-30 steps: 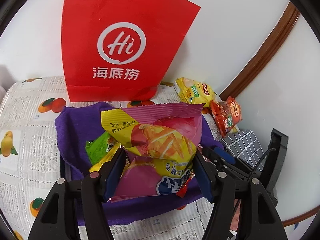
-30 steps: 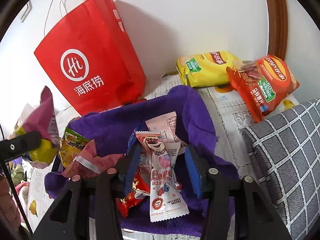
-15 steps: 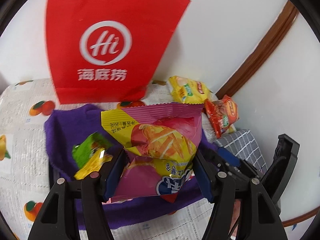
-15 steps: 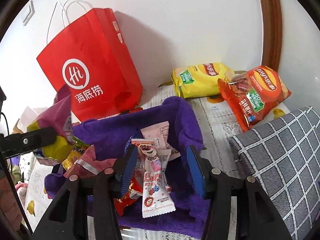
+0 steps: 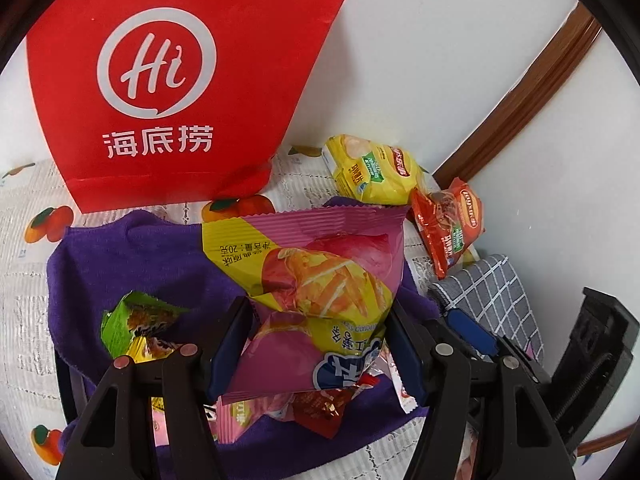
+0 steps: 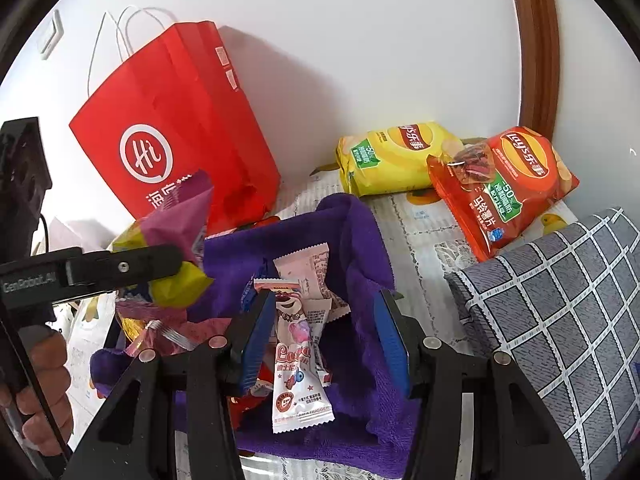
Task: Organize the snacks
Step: 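Lower the yellow-pink chip bag onto the towel and open the left tool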
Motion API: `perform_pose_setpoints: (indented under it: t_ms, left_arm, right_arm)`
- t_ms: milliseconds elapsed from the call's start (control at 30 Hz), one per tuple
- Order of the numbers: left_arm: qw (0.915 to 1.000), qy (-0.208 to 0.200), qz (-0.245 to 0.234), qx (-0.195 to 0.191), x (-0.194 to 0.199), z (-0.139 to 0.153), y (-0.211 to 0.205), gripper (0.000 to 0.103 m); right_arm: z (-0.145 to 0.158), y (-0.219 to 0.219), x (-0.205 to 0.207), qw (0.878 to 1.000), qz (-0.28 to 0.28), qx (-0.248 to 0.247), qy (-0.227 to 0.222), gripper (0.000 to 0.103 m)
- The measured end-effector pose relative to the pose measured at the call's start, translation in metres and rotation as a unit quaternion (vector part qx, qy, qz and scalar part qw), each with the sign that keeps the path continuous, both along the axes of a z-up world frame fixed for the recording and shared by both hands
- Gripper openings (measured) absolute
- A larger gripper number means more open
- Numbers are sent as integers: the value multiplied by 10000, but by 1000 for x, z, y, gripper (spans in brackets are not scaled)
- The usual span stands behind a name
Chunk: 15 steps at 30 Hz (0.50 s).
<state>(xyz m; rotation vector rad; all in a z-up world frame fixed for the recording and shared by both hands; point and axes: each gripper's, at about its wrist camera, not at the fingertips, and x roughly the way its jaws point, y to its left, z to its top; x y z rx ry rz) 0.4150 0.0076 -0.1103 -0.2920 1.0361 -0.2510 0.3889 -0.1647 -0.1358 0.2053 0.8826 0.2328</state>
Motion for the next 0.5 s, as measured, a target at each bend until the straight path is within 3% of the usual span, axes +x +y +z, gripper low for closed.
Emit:
perform_pose_setpoints:
  t_ms: [500]
  left_arm:
    - [9984,338,-60,443,5,-20,-3,65]
  right_arm:
    - [-2,10,-2,9997,127,-219,-44,51]
